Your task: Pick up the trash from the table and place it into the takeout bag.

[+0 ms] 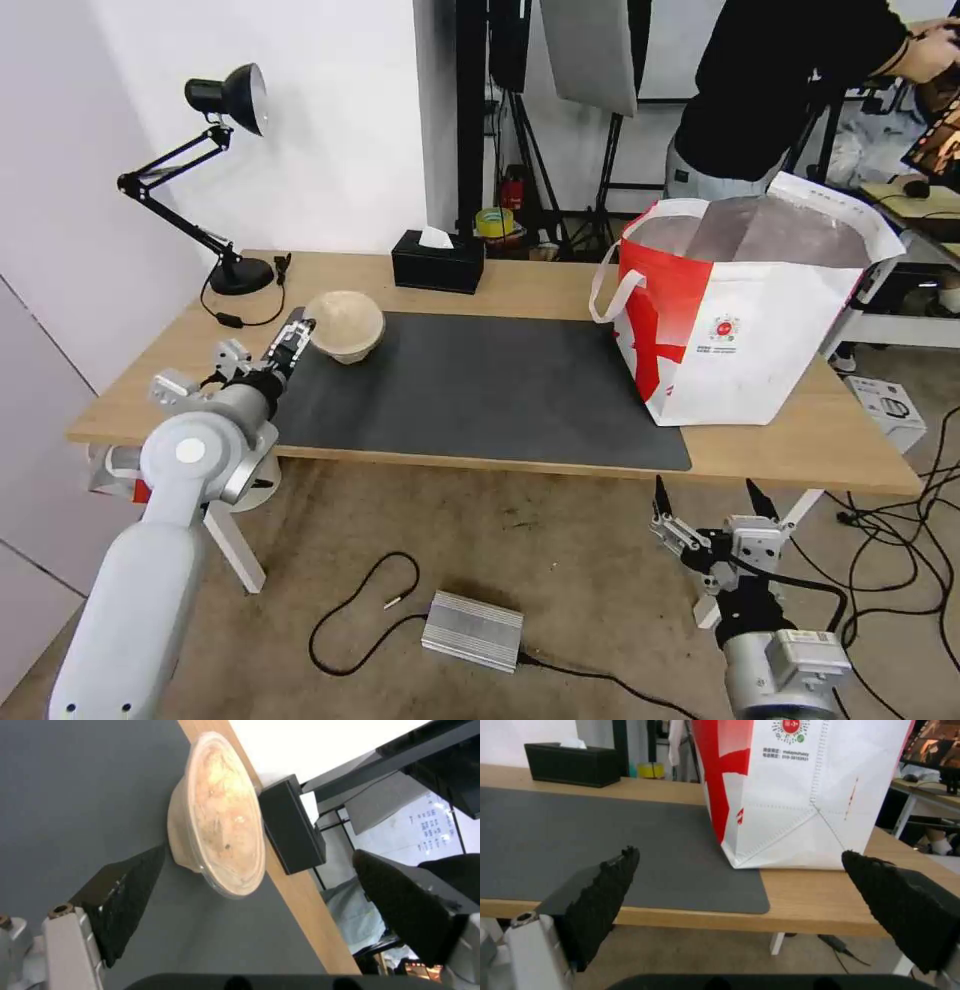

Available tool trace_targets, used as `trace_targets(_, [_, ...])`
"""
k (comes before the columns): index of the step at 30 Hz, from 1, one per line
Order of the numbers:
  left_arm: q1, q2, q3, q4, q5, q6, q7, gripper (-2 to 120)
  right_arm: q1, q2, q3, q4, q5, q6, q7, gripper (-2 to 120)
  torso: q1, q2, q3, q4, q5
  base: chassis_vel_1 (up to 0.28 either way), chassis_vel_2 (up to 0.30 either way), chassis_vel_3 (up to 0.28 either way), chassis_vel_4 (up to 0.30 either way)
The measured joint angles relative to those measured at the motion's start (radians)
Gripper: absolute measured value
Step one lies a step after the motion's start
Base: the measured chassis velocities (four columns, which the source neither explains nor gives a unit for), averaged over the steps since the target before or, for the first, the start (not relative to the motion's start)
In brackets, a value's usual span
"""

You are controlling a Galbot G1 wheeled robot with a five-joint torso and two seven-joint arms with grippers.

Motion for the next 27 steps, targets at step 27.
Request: trace_targets(27, [-0.110,0.009,0.062,0.139,0.003,-0.001,-0.004,100,0.000,0.000,0.000,0.000,0.000,0.000,0.000,100,0.000,0.000,0.000,0.0001,0.0000,0.000,0.000,0.000,0.000])
